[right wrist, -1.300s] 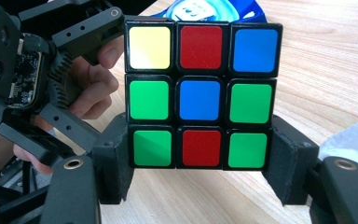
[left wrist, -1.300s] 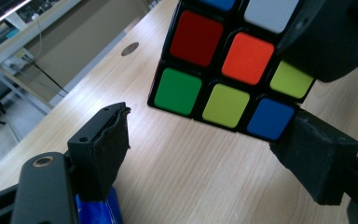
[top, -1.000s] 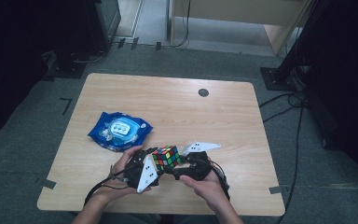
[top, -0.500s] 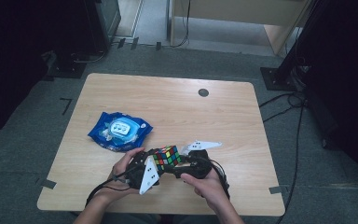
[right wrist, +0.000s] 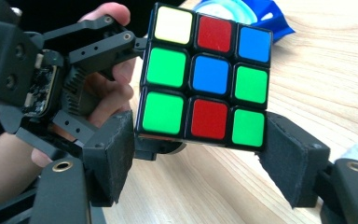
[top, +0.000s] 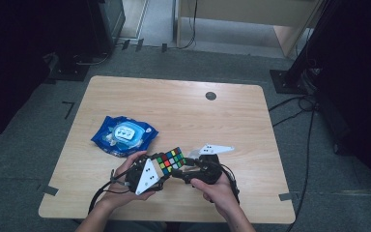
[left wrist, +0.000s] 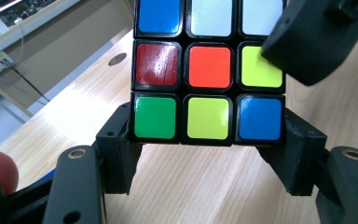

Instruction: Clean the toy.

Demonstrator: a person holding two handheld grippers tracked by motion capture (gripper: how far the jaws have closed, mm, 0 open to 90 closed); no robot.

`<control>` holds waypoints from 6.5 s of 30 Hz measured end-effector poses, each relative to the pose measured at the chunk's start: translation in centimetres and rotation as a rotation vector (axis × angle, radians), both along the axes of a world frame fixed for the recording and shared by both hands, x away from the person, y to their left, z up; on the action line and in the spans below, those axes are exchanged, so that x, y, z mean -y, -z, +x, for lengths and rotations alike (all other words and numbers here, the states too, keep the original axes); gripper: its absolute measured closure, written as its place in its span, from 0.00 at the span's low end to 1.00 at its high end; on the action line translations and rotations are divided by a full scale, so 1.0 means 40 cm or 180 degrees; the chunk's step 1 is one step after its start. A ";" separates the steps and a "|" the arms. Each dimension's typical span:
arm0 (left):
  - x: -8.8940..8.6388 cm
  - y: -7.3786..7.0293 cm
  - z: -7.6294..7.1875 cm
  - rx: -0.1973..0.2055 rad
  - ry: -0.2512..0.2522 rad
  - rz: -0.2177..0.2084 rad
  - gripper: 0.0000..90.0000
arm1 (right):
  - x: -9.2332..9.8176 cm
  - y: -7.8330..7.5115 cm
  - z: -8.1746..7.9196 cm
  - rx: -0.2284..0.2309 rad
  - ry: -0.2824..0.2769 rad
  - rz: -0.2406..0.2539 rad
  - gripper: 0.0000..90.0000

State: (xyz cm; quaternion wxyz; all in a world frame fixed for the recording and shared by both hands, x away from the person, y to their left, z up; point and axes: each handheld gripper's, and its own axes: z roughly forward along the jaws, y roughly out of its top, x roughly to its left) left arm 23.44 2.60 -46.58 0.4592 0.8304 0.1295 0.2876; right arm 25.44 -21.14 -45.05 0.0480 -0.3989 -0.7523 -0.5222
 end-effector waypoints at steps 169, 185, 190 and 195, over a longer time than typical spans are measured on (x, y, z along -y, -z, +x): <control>-0.037 -0.028 0.010 -0.0411 -0.0032 -0.0699 0.38 | -0.006 -0.028 -0.076 0.1346 0.0729 0.0049 0.97; -0.011 -0.018 -0.002 -0.0431 0.0072 -0.0597 0.38 | -0.013 -0.031 -0.086 0.1454 0.0715 0.0011 0.96; -0.032 -0.028 0.008 -0.0467 0.0037 -0.0754 0.38 | 0.009 0.010 -0.068 0.1368 0.0877 -0.0259 0.96; -0.052 -0.035 0.015 -0.0445 -0.0030 -0.0804 0.38 | 0.030 0.035 -0.053 0.1265 0.0976 -0.0391 0.95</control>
